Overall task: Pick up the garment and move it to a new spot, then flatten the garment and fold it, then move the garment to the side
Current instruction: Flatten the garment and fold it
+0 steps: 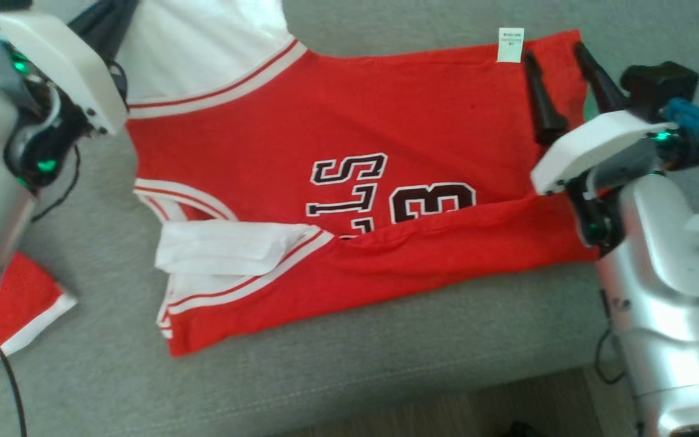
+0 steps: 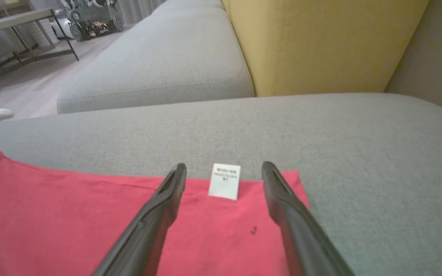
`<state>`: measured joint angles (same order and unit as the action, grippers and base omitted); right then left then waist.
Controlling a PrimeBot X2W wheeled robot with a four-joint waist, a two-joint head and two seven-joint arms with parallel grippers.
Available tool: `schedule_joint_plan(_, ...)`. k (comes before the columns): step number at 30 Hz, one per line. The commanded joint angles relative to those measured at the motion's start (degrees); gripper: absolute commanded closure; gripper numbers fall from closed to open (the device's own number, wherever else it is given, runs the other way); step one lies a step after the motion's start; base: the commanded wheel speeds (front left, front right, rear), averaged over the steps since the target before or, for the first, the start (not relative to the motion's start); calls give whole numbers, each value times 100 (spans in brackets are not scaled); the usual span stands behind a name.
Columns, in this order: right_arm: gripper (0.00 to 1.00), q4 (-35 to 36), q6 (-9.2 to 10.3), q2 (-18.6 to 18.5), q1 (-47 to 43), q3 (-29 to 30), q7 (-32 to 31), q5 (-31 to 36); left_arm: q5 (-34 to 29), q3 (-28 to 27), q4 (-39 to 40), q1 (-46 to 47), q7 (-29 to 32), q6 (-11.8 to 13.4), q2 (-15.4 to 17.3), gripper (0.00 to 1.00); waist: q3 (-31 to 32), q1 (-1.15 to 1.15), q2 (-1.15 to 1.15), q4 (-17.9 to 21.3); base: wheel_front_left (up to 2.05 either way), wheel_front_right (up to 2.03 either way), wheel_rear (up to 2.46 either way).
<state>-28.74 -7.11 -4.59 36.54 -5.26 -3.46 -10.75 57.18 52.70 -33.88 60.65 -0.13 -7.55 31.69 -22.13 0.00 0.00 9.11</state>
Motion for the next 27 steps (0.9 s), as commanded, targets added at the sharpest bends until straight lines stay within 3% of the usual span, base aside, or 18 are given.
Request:
schedule_joint_plan(1, 0, 152, -37, -58, 171, -29, -46, -46, 29, -227, 143, 140, -63, 7, 269, 100, 128, 0, 0, -172, 0, 0, 0)
schedule_joint_plan(12, 0, -579, -37, -754, 623, 339, -825, -298, 196, -92, 904, -322, -388, 11, 326, 100, 76, 0, 0, -574, 0, 0, 0)
schedule_joint_plan(27, 0, -2214, -37, -994, 1766, 376, -1182, -16, 124, -20, 1511, -261, -282, 105, 377, 100, -341, 0, 0, -856, 0, 0, 0)
